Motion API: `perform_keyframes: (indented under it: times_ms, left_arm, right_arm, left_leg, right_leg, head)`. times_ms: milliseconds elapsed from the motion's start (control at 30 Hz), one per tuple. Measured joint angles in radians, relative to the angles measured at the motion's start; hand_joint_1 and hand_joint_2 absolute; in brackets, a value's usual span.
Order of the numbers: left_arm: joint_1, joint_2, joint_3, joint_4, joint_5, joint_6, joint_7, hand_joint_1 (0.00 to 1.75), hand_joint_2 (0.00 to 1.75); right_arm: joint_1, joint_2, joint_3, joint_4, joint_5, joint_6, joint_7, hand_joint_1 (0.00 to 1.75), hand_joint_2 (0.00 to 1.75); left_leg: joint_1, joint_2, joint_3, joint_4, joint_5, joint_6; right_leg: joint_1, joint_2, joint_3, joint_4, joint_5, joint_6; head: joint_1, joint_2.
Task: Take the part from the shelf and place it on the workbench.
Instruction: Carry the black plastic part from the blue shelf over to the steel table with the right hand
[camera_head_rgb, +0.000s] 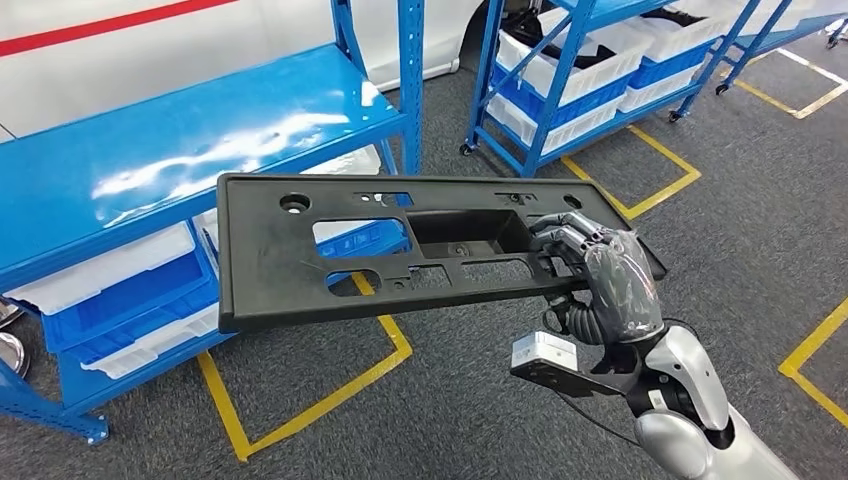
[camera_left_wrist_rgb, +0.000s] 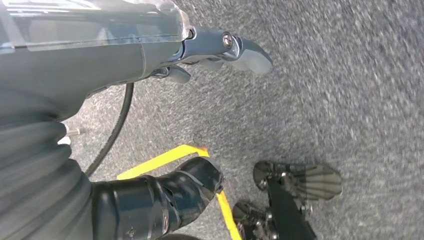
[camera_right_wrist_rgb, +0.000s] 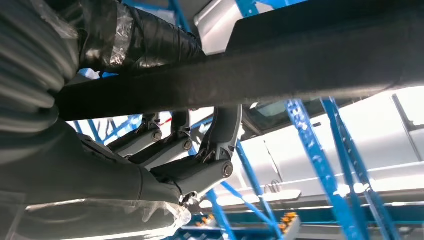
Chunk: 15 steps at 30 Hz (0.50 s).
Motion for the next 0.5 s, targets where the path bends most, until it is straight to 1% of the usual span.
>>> perform_keyframes:
  times_ms: [33, 67, 100, 133, 167, 200, 233, 267, 300, 333, 367, 400, 433, 467, 500]
  left_arm:
    - [0.0, 0.0, 0.0, 0.0, 0.001, 0.0, 0.0, 0.0, 1.75]
    - [0.001, 0.0, 0.0, 0.0, 0.002, 0.0, 0.0, 0.0, 1.75]
    - [0.003, 0.0, 0.001, 0.0, 0.002, 0.001, 0.0, 0.0, 1.75]
    - [0.005, 0.0, 0.001, 0.0, 0.003, 0.001, 0.0, 0.0, 1.75]
    - [0.007, -0.001, 0.001, 0.0, 0.003, 0.001, -0.001, 0.0, 1.75]
    - [0.008, -0.001, 0.001, 0.0, 0.003, 0.001, -0.001, 0.0, 1.75]
    - [0.01, -0.001, 0.001, 0.0, 0.003, 0.001, -0.001, 0.0, 1.75]
    - [0.01, -0.001, 0.001, 0.0, 0.003, 0.001, -0.001, 0.0, 1.75]
    - [0.01, 0.0, 0.001, 0.0, 0.003, 0.001, -0.002, 0.0, 1.75]
    - [0.009, 0.0, 0.001, 0.0, 0.003, 0.002, -0.002, 0.0, 1.75]
    - [0.009, 0.0, 0.001, 0.0, 0.003, 0.002, -0.002, 0.0, 1.75]
    - [0.008, 0.001, 0.001, 0.0, 0.003, 0.002, -0.002, 0.0, 1.75]
    - [0.007, 0.001, 0.001, 0.0, 0.002, 0.002, -0.002, 0.0, 1.75]
    - [0.008, 0.001, 0.001, 0.0, 0.002, 0.002, -0.003, 0.0, 1.75]
    - [0.007, 0.002, 0.001, 0.0, 0.002, 0.002, -0.003, 0.0, 1.75]
  right_arm:
    - [-0.001, 0.001, 0.0, 0.001, -0.004, 0.003, -0.001, 1.75, 1.75]
    - [-0.003, 0.002, 0.0, 0.001, -0.008, 0.006, -0.001, 1.75, 1.75]
    - [-0.005, 0.002, 0.001, 0.002, -0.011, 0.009, -0.002, 1.75, 1.75]
    - [-0.008, 0.004, 0.001, 0.004, -0.013, 0.013, -0.002, 1.75, 1.75]
    - [-0.011, 0.006, 0.002, 0.005, -0.015, 0.015, -0.002, 1.75, 1.75]
    - [-0.012, 0.009, 0.003, 0.007, -0.017, 0.018, -0.003, 1.75, 1.75]
    - [-0.014, 0.012, 0.004, 0.009, -0.019, 0.02, -0.004, 1.75, 1.75]
    - [-0.014, 0.015, 0.005, 0.011, -0.022, 0.022, -0.004, 1.75, 1.75]
    - [-0.014, 0.016, 0.006, 0.012, -0.023, 0.023, -0.005, 1.75, 1.75]
    - [-0.014, 0.017, 0.007, 0.014, -0.024, 0.024, -0.005, 1.75, 1.75]
    - [-0.015, 0.017, 0.008, 0.015, -0.024, 0.025, -0.005, 1.75, 1.75]
    - [-0.015, 0.017, 0.008, 0.015, -0.024, 0.026, -0.005, 1.75, 1.75]
    - [-0.016, 0.017, 0.009, 0.015, -0.024, 0.026, -0.005, 1.75, 1.75]
    - [-0.018, 0.017, 0.009, 0.015, -0.025, 0.027, -0.005, 1.75, 1.75]
    - [-0.019, 0.017, 0.009, 0.016, -0.025, 0.027, -0.006, 1.75, 1.75]
  left_leg:
    - [0.003, -0.003, -0.002, 0.001, 0.001, -0.008]
    - [0.005, -0.017, -0.006, 0.006, -0.01, -0.015]
    - [0.006, -0.04, -0.011, 0.017, -0.031, -0.021]
    - [0.008, -0.072, -0.019, 0.044, -0.07, -0.025]
    - [0.008, -0.096, -0.03, 0.085, -0.116, -0.026]
    - [0.008, -0.111, -0.041, 0.138, -0.161, -0.026]
    - [0.007, -0.121, -0.051, 0.198, -0.199, -0.025]
    - [0.007, -0.124, -0.052, 0.243, -0.212, -0.024]
    - [0.007, -0.126, -0.042, 0.261, -0.203, -0.022]
    - [0.007, -0.128, -0.017, 0.247, -0.177, -0.019]
    - [0.007, -0.138, 0.026, 0.198, -0.149, -0.015]
    - [0.007, -0.159, 0.076, 0.127, -0.138, -0.01]
    - [0.008, -0.179, 0.122, 0.057, -0.137, -0.006]
    - [0.008, -0.196, 0.153, 0.005, -0.143, -0.002]
    - [0.007, -0.204, 0.166, -0.022, -0.151, -0.001]
  right_leg:
    - [0.0, 0.009, -0.009, -0.004, 0.012, -0.009]
    - [-0.002, 0.018, -0.018, -0.008, 0.024, -0.017]
    - [-0.005, 0.025, -0.027, -0.011, 0.036, -0.025]
    - [-0.007, 0.033, -0.038, -0.013, 0.047, -0.031]
    - [-0.007, 0.042, -0.05, -0.012, 0.058, -0.036]
    - [-0.005, 0.052, -0.065, -0.011, 0.069, -0.039]
    - [-0.004, 0.064, -0.083, -0.009, 0.083, -0.04]
    - [-0.002, 0.078, -0.102, -0.006, 0.097, -0.04]
    - [-0.001, 0.091, -0.122, -0.002, 0.11, -0.039]
    - [-0.001, 0.103, -0.141, 0.003, 0.122, -0.037]
    - [-0.002, 0.116, -0.16, 0.008, 0.133, -0.034]
    - [-0.002, 0.128, -0.178, 0.014, 0.144, -0.03]
    - [-0.002, 0.138, -0.191, 0.019, 0.155, -0.026]
    - [-0.002, 0.149, -0.2, 0.021, 0.166, -0.02]
    - [-0.003, 0.158, -0.205, 0.02, 0.178, -0.015]
  head:
    - [0.0, 0.0]
    - [0.0, 0.0]
    - [0.0, 0.0]
    - [-0.001, 0.0]
    - [-0.001, 0.0]
    - [-0.001, 0.0]
    - [-0.001, 0.0]
    - [-0.001, 0.0]
    - [-0.001, 0.0]
    - [-0.001, 0.0]
    - [-0.002, 0.0]
    - [-0.001, 0.0]
    - [-0.001, 0.0]
    - [-0.001, 0.0]
    - [-0.001, 0.0]
